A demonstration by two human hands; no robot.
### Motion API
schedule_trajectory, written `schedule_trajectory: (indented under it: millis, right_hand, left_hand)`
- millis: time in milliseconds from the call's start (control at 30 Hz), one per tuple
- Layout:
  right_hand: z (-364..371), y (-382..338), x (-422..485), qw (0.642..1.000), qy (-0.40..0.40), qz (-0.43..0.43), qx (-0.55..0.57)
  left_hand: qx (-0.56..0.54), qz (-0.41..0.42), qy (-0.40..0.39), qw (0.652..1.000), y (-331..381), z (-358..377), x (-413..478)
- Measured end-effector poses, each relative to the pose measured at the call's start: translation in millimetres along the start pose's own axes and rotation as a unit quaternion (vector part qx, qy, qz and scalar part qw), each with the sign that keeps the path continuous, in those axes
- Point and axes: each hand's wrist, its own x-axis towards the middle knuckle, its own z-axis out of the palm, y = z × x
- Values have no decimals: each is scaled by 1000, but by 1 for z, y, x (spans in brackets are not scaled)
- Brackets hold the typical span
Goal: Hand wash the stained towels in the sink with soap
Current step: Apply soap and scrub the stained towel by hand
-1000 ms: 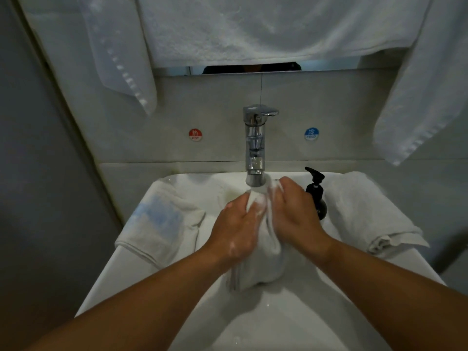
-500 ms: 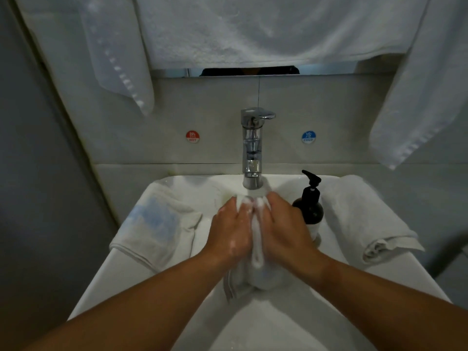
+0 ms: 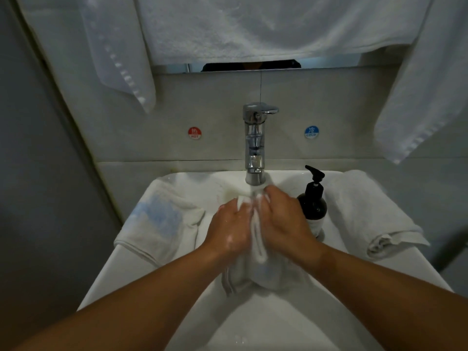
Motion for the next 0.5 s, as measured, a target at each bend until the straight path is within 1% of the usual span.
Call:
schedule_trajectory:
  millis: [67,100,133,233,300,333,433,500]
  right_hand:
    - [-9,6,7,999,37,27,11]
    - [-10,8,7,999,38,31,8]
    - [-10,7,4,999,25,23,2]
    - [-2,-6,-12,999,-18,-31,11]
    - [2,-9,-13,998,-11,-54,24]
    - [2,-8,-9,999,3,-47,24]
    - [-6,5,5,999,45,17,20]
    - [-11,15,9,998,50,46,-1]
  left_hand:
    - [-12,54,-31,998,11,0,-5]
    - [-18,71,-29,997,15,1,-7]
    - [-21,70,-11,997,15,3,-4]
    - [18,8,59,998,7,1,5]
    - [20,-18,44,999,2,-2,4]
    - [5,-19,24,1000,3,-3,1]
    - [-64,4,-26,998,9,-6,1]
    - [-100,1,-3,995,8,-9,7]
